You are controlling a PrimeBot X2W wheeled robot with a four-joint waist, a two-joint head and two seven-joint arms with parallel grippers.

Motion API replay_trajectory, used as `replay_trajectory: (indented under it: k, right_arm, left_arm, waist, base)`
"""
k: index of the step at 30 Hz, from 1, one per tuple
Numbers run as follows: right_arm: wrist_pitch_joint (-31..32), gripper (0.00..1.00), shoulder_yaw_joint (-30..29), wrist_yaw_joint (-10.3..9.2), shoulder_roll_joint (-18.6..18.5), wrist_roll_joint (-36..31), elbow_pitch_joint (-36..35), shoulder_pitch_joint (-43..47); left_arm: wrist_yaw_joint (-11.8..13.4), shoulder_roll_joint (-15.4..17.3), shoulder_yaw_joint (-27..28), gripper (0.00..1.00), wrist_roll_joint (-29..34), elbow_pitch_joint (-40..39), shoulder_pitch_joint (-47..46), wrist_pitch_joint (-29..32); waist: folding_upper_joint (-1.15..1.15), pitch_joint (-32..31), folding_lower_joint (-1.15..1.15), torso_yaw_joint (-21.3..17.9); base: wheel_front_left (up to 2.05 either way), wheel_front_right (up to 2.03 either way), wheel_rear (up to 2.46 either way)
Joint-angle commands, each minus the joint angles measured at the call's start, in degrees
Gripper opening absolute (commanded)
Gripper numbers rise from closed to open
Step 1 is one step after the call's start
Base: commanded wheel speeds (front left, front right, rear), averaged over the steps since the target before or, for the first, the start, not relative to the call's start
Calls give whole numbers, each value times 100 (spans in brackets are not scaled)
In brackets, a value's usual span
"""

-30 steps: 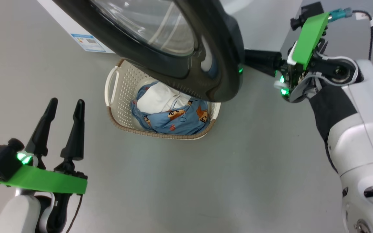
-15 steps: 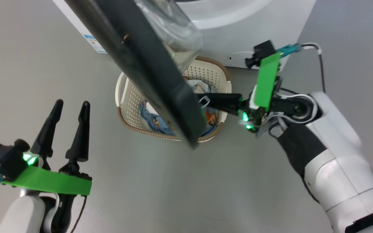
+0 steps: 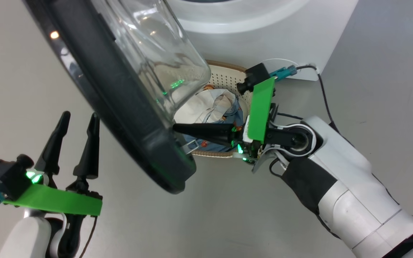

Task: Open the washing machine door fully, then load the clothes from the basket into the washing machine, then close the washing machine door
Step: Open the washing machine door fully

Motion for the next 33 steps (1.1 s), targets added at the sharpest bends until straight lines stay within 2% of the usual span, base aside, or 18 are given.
replay_trajectory:
  k: [1, 10, 19, 33]
  right_arm:
    - [-23, 0, 112, 19, 260, 91, -194, -14]
    - [-376, 0, 654, 19, 260, 559, -184, -97]
    - [-644, 0, 561, 19, -15, 702, -365, 250]
    - [-952, 0, 407, 19, -554, 1009, -1078, 1107]
  left_arm:
    - [-14, 200, 252, 100, 36, -84, -31, -36]
    - [-14, 199, 298, 100, 44, -33, 32, -36]
    - [-14, 209, 405, 100, 126, 46, 232, -36]
    - [-14, 215, 541, 100, 307, 123, 666, -36]
  waist:
    - [0, -2, 0, 1]
    - [0, -142, 0, -13]
    - [0, -461, 0, -177]
    - [0, -1076, 0, -586]
  base:
    - [0, 0, 0]
    - [0, 0, 0]
    - [0, 0, 0]
    - [0, 0, 0]
